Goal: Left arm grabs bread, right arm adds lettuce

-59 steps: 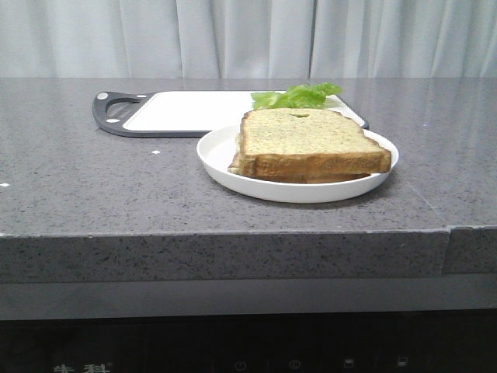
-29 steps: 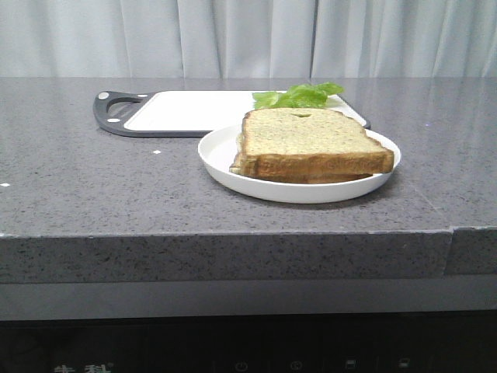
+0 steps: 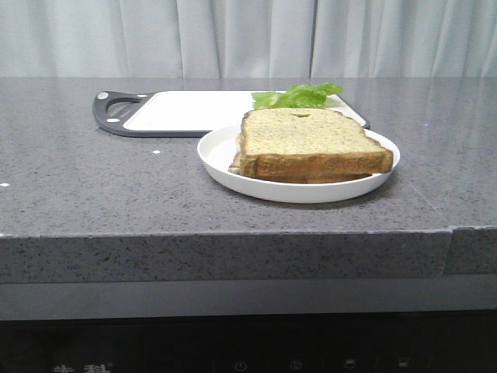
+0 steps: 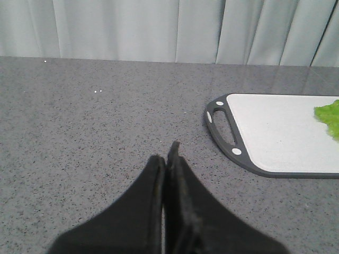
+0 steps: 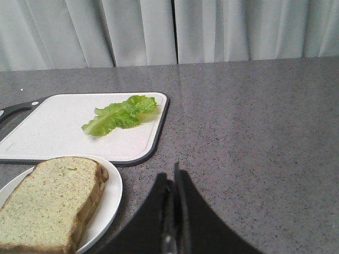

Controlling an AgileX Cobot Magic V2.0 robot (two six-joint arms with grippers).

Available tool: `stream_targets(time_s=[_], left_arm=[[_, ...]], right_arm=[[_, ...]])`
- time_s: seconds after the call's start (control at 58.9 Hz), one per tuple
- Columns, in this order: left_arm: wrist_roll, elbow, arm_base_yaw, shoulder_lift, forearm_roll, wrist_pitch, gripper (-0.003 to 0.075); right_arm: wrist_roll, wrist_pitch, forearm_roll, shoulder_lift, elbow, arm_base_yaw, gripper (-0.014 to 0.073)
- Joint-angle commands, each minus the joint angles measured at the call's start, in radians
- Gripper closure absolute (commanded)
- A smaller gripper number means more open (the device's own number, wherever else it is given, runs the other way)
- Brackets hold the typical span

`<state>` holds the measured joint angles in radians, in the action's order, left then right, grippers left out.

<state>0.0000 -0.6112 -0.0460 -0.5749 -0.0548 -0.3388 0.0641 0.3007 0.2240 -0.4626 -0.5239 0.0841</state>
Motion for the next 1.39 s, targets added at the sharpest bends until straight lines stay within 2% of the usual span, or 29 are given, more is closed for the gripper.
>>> stream_targets(time_s=[0.0,0.085,0.136,0.187,0.255,0.357,0.526,0.645,0.866,0.985,1.087,1.29,1.375], left_arm=[[-0.011,-0.040,-0.002,-0.005,-0.004,0.071,0.0561],[-0.011,-0.040,-0.002,-0.005,-0.004,0.071,0.0361],[-0.011,-0.040,-0.002,-0.005,-0.004,0.071,0.0216],[-0.011,-0.040,-0.002,-0.005,-0.004,0.071,0.0130],[-0.011,-0.040,-0.002,-0.005,-0.020,0.071,0.0085],[-0.011,-0.040,-0.004,-0.012,-0.144,0.066,0.0101],[0.090,-0.113,-0.079,-0.127,-0.303,-0.061,0.0103],[0.090,-0.194,-0.202,-0.271,-0.318,-0.107,0.0103],[0.078,-0.363,-0.461,-0.573,-0.338,-0.103,0.0104],[0.076,-0.483,-0.566,-0.738,-0.351,-0.112,0.0104],[0.076,-0.580,-0.603,-0.855,-0.390,-0.141,0.0114],[0.076,-0.713,-0.612,-1.018,-0.452,-0.213,0.0281],[0.076,-0.734,-0.613,-1.051,-0.456,-0.227,0.0278]], right_arm=[[0.009,-0.073,-0.013,-0.012,-0.040,-0.007,0.0607],[0.009,-0.067,-0.013,-0.012,-0.040,-0.007,0.0473],[0.009,-0.062,-0.013,-0.012,-0.040,-0.007,0.0347],[0.009,-0.059,-0.013,-0.012,-0.040,-0.007,0.0231],[0.009,-0.055,-0.013,-0.012,-0.040,-0.007,0.0099],[0.009,-0.053,-0.013,-0.012,-0.040,-0.007,0.0006],[0.009,-0.045,-0.012,-0.012,-0.040,-0.007,0.0004],[0.009,-0.044,-0.011,-0.012,-0.040,-0.007,0.0004],[0.009,-0.044,-0.011,-0.012,-0.040,-0.007,0.0004],[0.009,-0.043,-0.011,-0.012,-0.040,-0.007,0.0004],[0.009,-0.038,-0.011,-0.012,-0.040,-0.007,0.0004],[0.009,-0.027,-0.011,-0.012,-0.040,-0.007,0.0004],[0.009,-0.027,-0.011,-0.012,-0.040,-0.007,0.0004]])
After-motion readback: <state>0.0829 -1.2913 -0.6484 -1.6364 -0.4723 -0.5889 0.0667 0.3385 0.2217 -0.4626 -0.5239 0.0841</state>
